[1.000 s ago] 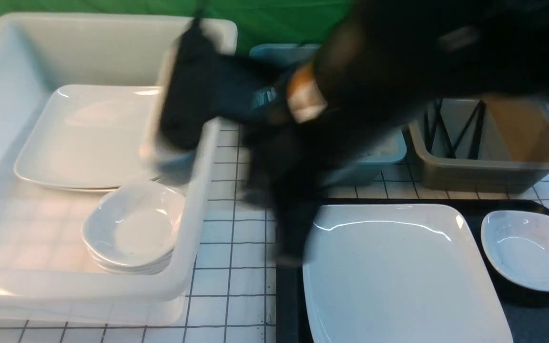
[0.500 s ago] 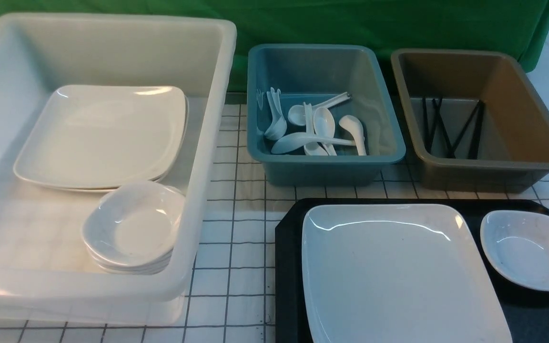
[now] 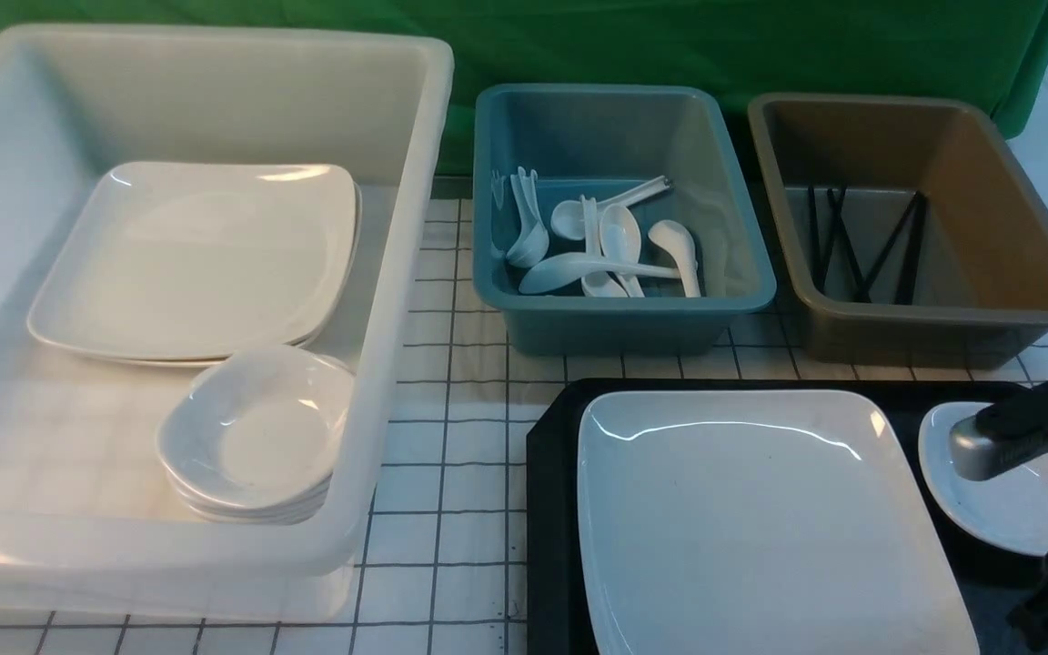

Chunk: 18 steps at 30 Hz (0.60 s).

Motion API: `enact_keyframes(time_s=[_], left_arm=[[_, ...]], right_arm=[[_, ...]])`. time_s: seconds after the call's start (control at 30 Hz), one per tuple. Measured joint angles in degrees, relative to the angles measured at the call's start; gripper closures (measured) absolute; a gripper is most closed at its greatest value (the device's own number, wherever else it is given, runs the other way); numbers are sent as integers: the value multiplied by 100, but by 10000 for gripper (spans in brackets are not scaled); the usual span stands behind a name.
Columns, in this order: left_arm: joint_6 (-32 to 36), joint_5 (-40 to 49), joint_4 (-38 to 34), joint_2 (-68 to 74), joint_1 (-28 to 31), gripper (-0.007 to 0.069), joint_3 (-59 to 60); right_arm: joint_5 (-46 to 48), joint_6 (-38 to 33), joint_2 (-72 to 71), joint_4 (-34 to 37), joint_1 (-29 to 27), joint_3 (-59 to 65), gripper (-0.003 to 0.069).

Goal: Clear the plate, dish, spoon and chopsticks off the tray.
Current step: Use the right arm to grab a small plate from the dinner plate

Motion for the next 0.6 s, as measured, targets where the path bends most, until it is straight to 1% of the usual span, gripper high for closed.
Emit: enact_keyframes(time_s=[0.03, 0.07, 0.1, 0.13, 0.17, 0.2, 0.23, 0.27, 0.3, 0.33, 0.43, 0.6], left_arm=[[11, 0, 1, 0, 0, 625, 0], [13, 0, 6, 0, 0, 625, 0], [13, 0, 6, 0, 0, 625, 0], [13, 23, 0, 0, 0, 625, 0], [13, 28, -10, 0, 0, 625, 0], [13, 46, -46, 0, 0, 625, 0], [13, 46, -51, 0, 0, 625, 0], [13, 57, -87, 0, 0, 625, 0], [13, 64, -87, 0, 0, 625, 0], [13, 81, -87, 0, 0, 625, 0], [13, 81, -87, 0, 0, 625, 0], [13, 81, -87, 0, 0, 625, 0]], right_arm=[[-56, -6, 98, -194, 98, -23, 424], [-183, -6, 286, -620, 287, -51, 386], [-196, -6, 306, -670, 338, -52, 377], [-310, -6, 475, -1086, 538, -58, 341], [-340, -6, 519, -1137, 561, -58, 337], [-438, -6, 691, -1606, 762, -58, 299], [-451, -6, 712, -1661, 762, -58, 295], [-538, 1, 889, -2037, 896, -58, 274], [-547, 7, 913, -2140, 922, -58, 270], [-611, 103, 1126, -2597, 1011, -58, 257], [-710, 206, 1382, -2889, 1044, -58, 253], [-945, 232, 1741, -3050, 1047, -58, 251]])
